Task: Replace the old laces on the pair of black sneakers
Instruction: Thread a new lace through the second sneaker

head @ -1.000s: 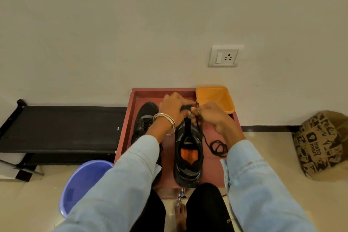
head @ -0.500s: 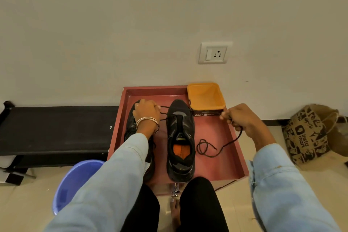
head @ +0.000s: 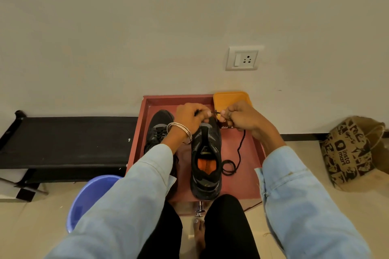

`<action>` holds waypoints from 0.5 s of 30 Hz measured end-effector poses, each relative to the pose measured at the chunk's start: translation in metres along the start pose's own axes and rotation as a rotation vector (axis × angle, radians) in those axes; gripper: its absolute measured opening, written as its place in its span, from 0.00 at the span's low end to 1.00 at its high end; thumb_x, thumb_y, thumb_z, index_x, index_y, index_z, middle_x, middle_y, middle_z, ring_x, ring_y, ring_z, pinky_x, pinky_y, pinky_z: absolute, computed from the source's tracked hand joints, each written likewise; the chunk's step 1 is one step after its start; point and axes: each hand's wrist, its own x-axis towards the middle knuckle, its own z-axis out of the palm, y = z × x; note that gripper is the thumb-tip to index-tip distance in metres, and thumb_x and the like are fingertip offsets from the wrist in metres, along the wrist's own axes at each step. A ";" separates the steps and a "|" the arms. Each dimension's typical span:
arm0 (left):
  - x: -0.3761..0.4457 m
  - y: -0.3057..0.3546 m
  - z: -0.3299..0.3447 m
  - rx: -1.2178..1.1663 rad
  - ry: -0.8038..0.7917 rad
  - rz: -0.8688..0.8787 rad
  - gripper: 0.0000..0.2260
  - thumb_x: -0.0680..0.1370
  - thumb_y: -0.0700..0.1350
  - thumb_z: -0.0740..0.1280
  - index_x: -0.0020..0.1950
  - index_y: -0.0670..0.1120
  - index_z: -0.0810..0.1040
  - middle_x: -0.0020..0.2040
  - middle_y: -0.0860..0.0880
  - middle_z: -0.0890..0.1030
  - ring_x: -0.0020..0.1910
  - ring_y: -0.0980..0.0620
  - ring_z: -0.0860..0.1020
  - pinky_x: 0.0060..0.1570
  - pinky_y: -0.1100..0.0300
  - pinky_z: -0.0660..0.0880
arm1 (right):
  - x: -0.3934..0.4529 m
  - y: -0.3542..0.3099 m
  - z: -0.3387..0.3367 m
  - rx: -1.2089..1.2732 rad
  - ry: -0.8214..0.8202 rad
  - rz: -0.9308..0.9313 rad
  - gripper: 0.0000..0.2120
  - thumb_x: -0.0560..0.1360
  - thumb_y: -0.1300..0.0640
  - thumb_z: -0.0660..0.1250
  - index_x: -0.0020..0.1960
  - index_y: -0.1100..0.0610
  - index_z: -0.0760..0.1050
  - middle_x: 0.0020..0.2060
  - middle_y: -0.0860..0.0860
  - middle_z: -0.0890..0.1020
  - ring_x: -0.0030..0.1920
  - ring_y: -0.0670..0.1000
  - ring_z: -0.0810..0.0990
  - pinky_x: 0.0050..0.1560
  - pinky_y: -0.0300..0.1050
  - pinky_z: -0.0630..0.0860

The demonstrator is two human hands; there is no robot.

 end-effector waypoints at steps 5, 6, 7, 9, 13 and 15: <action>0.000 -0.035 -0.039 0.094 0.459 -0.383 0.07 0.77 0.42 0.66 0.46 0.46 0.84 0.41 0.46 0.84 0.42 0.50 0.79 0.46 0.63 0.73 | -0.009 0.037 -0.030 -0.006 0.112 0.057 0.17 0.81 0.60 0.59 0.36 0.61 0.76 0.22 0.45 0.73 0.23 0.40 0.69 0.25 0.31 0.64; -0.003 -0.040 -0.044 0.103 0.518 -0.446 0.07 0.77 0.43 0.66 0.46 0.45 0.84 0.43 0.45 0.84 0.45 0.49 0.79 0.49 0.60 0.74 | -0.009 0.045 -0.034 -0.019 0.146 0.071 0.18 0.81 0.60 0.59 0.34 0.60 0.76 0.23 0.45 0.74 0.25 0.43 0.70 0.28 0.35 0.65; -0.005 -0.043 -0.046 0.119 0.536 -0.484 0.08 0.77 0.43 0.66 0.47 0.45 0.84 0.45 0.44 0.84 0.45 0.48 0.79 0.50 0.59 0.74 | -0.007 0.051 -0.037 -0.036 0.169 0.080 0.18 0.81 0.59 0.60 0.33 0.59 0.77 0.24 0.46 0.74 0.28 0.45 0.70 0.32 0.38 0.64; -0.009 -0.043 -0.041 0.182 0.477 -0.491 0.07 0.77 0.42 0.66 0.50 0.44 0.84 0.48 0.44 0.83 0.44 0.49 0.79 0.48 0.62 0.71 | -0.005 0.054 -0.035 -0.062 0.181 0.074 0.18 0.81 0.58 0.60 0.34 0.58 0.77 0.26 0.46 0.74 0.30 0.46 0.69 0.33 0.40 0.63; -0.010 -0.033 -0.020 0.278 0.231 -0.100 0.16 0.75 0.42 0.69 0.63 0.47 0.78 0.60 0.47 0.79 0.60 0.49 0.76 0.60 0.59 0.69 | -0.003 0.034 -0.015 -0.051 0.108 0.027 0.16 0.82 0.57 0.59 0.39 0.62 0.78 0.23 0.42 0.75 0.27 0.41 0.70 0.29 0.35 0.63; -0.010 -0.022 -0.004 0.227 0.061 0.117 0.18 0.75 0.42 0.70 0.65 0.47 0.76 0.61 0.48 0.79 0.61 0.52 0.75 0.61 0.63 0.67 | 0.000 0.020 -0.003 -0.055 0.037 -0.004 0.16 0.82 0.58 0.58 0.40 0.64 0.78 0.21 0.43 0.74 0.21 0.38 0.69 0.24 0.30 0.63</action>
